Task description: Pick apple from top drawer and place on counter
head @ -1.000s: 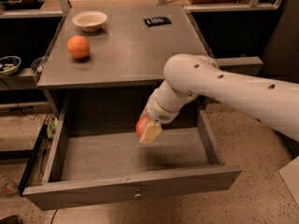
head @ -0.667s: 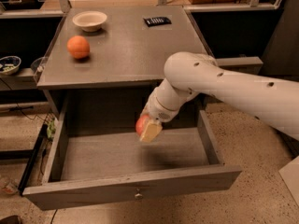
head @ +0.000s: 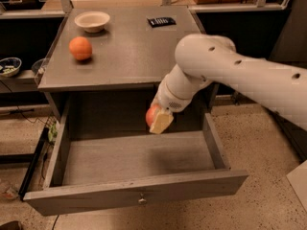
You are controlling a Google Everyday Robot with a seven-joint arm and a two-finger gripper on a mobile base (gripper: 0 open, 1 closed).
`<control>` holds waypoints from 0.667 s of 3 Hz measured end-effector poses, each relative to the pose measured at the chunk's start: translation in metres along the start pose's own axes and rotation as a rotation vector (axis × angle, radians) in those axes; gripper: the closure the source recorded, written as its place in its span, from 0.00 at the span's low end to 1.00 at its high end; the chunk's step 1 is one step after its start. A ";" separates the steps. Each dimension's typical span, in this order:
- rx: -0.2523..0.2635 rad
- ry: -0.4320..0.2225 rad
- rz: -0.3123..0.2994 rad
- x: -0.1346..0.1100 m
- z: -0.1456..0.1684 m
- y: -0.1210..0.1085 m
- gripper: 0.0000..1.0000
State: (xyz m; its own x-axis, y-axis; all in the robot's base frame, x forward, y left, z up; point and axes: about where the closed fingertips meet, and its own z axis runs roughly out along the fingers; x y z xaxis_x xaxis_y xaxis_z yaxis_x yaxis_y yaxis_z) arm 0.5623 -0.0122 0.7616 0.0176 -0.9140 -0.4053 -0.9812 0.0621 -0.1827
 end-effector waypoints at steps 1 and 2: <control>0.046 0.027 -0.009 -0.001 -0.025 -0.016 1.00; 0.122 0.065 -0.038 -0.010 -0.062 -0.043 1.00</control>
Offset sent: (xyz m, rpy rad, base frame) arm 0.0553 -0.0307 0.1216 -0.1230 -0.2224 -0.0462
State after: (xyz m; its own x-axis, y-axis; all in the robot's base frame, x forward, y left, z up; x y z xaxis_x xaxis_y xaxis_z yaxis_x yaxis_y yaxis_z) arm 0.5924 -0.0309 0.8290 0.0376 -0.9404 -0.3380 -0.9494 0.0720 -0.3058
